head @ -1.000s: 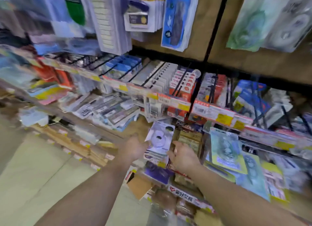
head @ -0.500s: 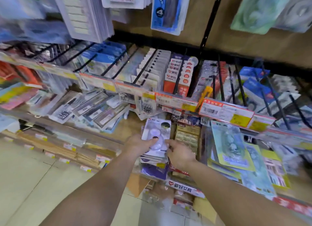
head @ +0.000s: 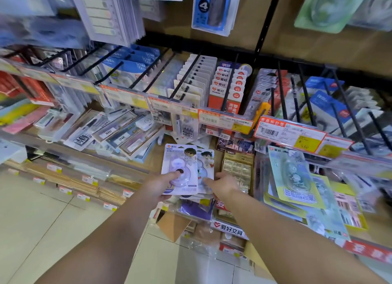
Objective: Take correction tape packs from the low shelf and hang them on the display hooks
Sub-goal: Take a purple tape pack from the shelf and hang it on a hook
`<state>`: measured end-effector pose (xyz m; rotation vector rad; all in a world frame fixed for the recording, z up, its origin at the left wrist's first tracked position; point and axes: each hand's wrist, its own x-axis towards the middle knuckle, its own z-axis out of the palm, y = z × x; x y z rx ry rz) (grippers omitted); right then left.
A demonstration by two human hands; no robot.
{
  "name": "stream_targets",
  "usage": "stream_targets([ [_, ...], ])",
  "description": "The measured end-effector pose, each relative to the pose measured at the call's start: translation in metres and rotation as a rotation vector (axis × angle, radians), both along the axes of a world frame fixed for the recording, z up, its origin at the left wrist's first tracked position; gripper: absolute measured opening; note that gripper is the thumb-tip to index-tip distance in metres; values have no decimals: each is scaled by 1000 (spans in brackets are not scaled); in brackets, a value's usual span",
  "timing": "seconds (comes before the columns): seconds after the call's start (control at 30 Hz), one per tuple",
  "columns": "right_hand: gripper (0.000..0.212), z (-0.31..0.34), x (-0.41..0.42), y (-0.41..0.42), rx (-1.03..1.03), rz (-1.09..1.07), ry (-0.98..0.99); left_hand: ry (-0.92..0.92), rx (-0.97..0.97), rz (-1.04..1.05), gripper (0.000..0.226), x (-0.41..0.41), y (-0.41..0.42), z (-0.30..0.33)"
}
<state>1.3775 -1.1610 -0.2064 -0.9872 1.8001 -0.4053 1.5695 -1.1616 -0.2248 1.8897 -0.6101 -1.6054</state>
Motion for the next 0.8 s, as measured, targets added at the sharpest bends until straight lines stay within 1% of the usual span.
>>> stream_targets([
  [0.07, 34, -1, 0, 2, 20, -69, -49, 20, -13, -7, 48, 0, 2, 3],
  [0.13, 28, 0, 0, 6, 20, -130, -101, 51, -25, -7, 41, 0, 5, 6],
  [0.23, 35, 2, -3, 13, 9, -207, -209, 83, -21, -40, 28, -2, 9, 10],
  [0.3, 40, 3, -4, 16, -16, -244, -251, 100, -16, -69, 25, -4, 11, 11],
  [0.4, 25, 5, -10, 27, -36, -306, -381, 103, -23, -116, 33, -10, 21, 11],
  [0.47, 14, 9, -15, 38, -50, -297, -412, 112, -36, -142, 38, -14, 29, 12],
  [0.53, 13, 12, -22, 49, -71, -270, -441, 128, -69, -135, 44, -18, 39, 17],
  [0.63, 24, 20, -31, 65, -113, -258, -452, 137, -117, -136, 49, -23, 53, 26],
  [0.7, 26, 31, -40, 77, -166, -234, -426, 150, -149, -173, 45, -30, 64, 35],
  [0.8, 28, 48, -62, 100, -228, -182, -398, 160, -204, -209, 21, -50, 87, 56],
])
